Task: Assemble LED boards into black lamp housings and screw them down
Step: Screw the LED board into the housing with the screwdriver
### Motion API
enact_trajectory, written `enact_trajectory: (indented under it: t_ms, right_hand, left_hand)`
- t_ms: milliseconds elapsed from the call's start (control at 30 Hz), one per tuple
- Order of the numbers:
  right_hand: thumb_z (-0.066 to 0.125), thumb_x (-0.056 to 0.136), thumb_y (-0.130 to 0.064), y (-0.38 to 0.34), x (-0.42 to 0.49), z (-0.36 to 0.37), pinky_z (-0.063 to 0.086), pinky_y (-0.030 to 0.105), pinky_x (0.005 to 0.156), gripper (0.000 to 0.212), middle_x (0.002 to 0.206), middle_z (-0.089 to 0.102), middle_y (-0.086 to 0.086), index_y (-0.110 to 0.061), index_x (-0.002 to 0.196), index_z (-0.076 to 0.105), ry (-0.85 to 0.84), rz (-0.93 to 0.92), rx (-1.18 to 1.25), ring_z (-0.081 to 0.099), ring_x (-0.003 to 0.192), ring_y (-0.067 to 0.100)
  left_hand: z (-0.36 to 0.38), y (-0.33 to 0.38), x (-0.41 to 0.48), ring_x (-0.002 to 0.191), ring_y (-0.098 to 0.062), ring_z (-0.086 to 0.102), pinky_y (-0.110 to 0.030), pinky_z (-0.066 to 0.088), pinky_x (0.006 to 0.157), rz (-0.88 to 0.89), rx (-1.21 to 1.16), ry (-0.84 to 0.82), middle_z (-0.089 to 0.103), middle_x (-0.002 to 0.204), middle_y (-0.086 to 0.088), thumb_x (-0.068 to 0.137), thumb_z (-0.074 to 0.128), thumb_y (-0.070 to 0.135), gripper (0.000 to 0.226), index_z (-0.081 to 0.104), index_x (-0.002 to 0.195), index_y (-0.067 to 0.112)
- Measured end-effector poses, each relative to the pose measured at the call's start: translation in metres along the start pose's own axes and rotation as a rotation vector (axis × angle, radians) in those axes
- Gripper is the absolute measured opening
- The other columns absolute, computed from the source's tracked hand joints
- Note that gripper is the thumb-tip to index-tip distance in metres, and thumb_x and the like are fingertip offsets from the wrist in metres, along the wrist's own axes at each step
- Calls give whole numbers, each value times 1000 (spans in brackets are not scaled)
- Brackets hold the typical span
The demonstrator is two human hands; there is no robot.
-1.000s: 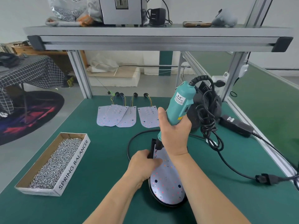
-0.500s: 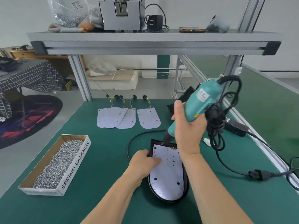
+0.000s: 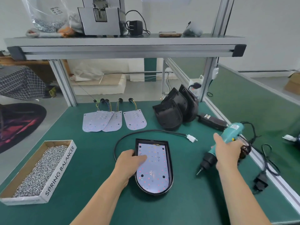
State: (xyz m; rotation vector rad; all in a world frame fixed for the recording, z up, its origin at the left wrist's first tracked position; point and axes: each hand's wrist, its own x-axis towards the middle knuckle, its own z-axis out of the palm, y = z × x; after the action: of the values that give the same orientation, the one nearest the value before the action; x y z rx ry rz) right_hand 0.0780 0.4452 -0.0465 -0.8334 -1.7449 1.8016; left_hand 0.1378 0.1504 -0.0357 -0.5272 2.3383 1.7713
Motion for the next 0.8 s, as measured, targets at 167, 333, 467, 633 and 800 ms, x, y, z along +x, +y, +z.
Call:
enact_trajectory:
  t_ms: [167,333,467,633,800]
  right_hand:
    - [77,83,-28,12,-6,-3,44,38,74,51,117,57,18,-6,118,47,-49,-115,-478,54,89,33]
    - [78,81,-15,0,-14,4,38,48,106,60,141,44,15,-7,135,53,-31,-541,-891,38,129,36]
    - [56,94,-4,-16,-22,42,42,43,103,44,143,50,7,-11,138,55,-461,-737,-1030,40,130,30]
    - [48,93,1,-13,-42,73,47,46,96,44,136,46,11,-8,135,47,-697,-616,-1371,39,127,32]
    - [48,95,-13,-15,-76,63,50,39,77,16,109,60,10,-9,110,54,-820,-497,-1279,58,93,32]
  left_hand:
    - [2,0,1,72,-22,59,-34,48,71,21,36,46,72,100,-24,60,67,33,59,64,99,-11]
    - [4,-6,0,62,-19,47,-29,38,57,108,244,227,56,67,0,80,72,30,30,56,75,5]
    - [4,-10,-1,61,-21,45,-30,35,56,115,265,277,52,62,2,83,69,29,31,52,69,7]
    - [2,-16,-2,57,-19,40,-31,30,53,111,267,310,46,57,5,87,67,31,39,40,63,15]
    - [3,-17,-3,58,-17,42,-32,29,52,79,299,364,49,65,2,92,60,33,38,39,68,14]
